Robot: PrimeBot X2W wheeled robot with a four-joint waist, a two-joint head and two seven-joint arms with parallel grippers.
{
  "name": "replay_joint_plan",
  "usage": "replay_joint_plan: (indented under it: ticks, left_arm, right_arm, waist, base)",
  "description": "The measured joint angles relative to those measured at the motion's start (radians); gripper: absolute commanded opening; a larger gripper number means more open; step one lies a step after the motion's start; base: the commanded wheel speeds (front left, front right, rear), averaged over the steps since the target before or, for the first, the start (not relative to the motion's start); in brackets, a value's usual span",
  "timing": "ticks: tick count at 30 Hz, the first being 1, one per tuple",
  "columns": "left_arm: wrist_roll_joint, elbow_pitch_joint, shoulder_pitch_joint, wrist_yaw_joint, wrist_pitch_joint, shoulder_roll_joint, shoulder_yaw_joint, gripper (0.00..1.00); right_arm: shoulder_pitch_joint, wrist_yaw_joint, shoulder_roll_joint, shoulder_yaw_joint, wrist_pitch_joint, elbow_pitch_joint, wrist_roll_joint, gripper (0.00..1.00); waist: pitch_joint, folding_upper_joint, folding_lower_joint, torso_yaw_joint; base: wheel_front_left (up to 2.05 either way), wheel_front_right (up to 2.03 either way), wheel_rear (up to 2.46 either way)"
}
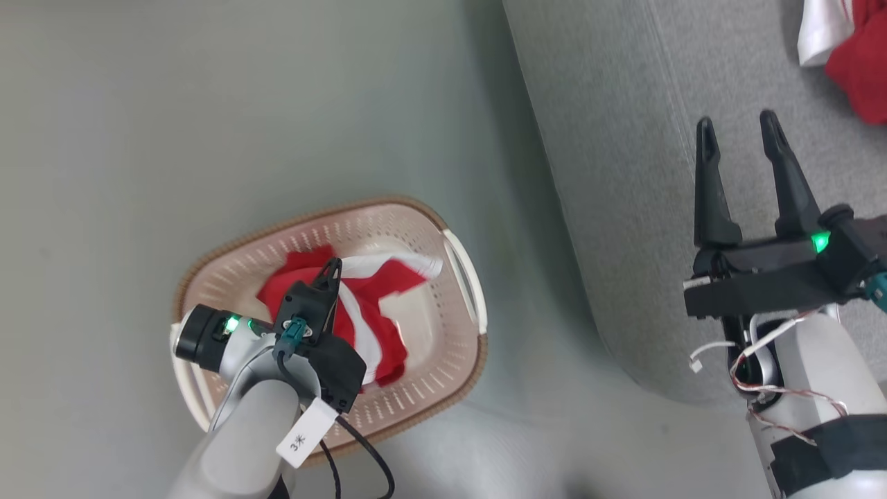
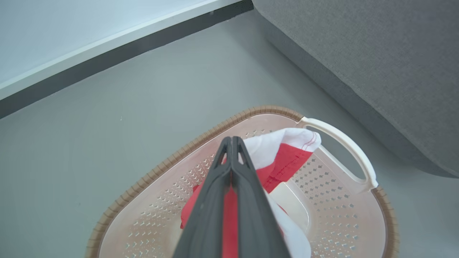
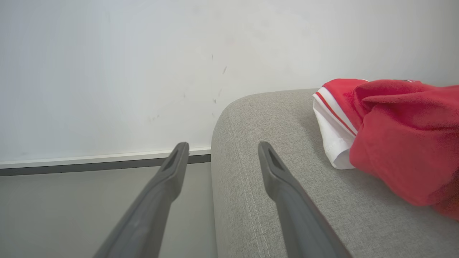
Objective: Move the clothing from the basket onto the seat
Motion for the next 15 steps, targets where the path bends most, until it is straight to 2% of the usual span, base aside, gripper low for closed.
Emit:
replay_joint_plan:
  ticks: [15]
  left_arm:
    - [-0.077, -0.114, 0.134, -0.044, -0.017, -0.009, -0.002, 0.00]
  right_arm:
    - [0.136, -0.002, -0.010, -0.034, 0.000, 0.019, -0.010, 1.00]
  waist:
    - [-0.185, 0.0000, -0.0001, 0.072]
  base:
    - [0.00, 0.00, 0.00]
